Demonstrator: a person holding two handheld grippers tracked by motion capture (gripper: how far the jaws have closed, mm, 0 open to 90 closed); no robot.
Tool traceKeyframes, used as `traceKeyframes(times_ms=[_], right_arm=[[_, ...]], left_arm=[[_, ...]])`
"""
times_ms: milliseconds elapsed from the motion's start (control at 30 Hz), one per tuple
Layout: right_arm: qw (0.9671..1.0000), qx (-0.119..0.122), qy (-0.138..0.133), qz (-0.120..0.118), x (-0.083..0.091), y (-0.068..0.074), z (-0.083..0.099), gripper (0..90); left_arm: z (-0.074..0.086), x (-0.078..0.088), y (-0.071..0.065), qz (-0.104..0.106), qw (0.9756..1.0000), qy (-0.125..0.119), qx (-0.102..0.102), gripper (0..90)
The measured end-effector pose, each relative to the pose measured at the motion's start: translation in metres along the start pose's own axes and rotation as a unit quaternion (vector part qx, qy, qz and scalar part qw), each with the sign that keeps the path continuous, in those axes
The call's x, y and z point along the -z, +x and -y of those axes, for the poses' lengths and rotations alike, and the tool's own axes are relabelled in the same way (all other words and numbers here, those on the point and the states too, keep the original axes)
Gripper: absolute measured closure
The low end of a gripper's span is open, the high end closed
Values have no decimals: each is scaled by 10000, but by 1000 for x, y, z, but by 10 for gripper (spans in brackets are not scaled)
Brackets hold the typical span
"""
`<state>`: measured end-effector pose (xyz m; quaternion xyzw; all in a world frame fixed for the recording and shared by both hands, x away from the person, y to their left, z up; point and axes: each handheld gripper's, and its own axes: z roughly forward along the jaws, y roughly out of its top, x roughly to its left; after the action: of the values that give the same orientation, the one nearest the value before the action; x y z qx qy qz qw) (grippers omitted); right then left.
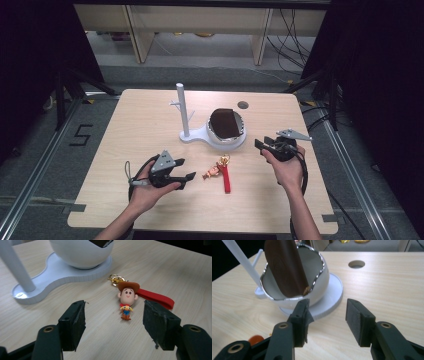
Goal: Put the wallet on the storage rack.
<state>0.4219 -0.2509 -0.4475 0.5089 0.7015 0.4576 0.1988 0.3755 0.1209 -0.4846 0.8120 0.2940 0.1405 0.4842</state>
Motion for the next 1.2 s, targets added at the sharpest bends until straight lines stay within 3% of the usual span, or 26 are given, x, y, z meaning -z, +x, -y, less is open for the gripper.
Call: traceKeyframes(times_ms=[333, 467, 500, 567, 600, 700, 767, 833, 867, 1167, 1200], right_arm=[[9997, -194, 79, 135, 12, -13, 24, 615], [9996, -121, 15, 254, 16, -19, 27, 618], [9990, -372, -48, 262, 17, -16, 29, 618], [9985, -433, -73, 313, 19, -21, 32, 613], [9991, -254, -140, 321, 18, -26, 34, 611], [9986, -340, 28, 392, 19, -27, 40, 603], [9991, -278, -54, 323, 17, -29, 42, 601], [9979, -524, 29, 388, 18, -27, 43, 594], [9987, -330, -33, 399, 18, -31, 44, 592], [9984, -354, 43, 438, 20, -31, 44, 580], [9986, -375, -72, 375, 18, -32, 45, 579]], left_arm=[[-11, -27, -6, 239, 9992, 236, -209, 332], [-12, -36, -8, 320, 9988, 275, -232, 327], [-12, -39, -9, 338, 9987, 299, -253, 323], [-13, -45, -11, 383, 9982, 361, -292, 317], [-13, -50, -11, 376, 9982, 398, -249, 316], [-13, -55, -11, 405, 9977, 478, -246, 310], [-14, -58, -11, 399, 9969, 580, -353, 306], [-13, -63, -13, 408, 9976, 509, -246, 305], [-14, -66, -14, 372, 9970, 610, -309, 305], [-17, -74, -13, 401, 9956, 774, -331, 309], [-18, -76, -14, 406, 9957, 778, -281, 312]])
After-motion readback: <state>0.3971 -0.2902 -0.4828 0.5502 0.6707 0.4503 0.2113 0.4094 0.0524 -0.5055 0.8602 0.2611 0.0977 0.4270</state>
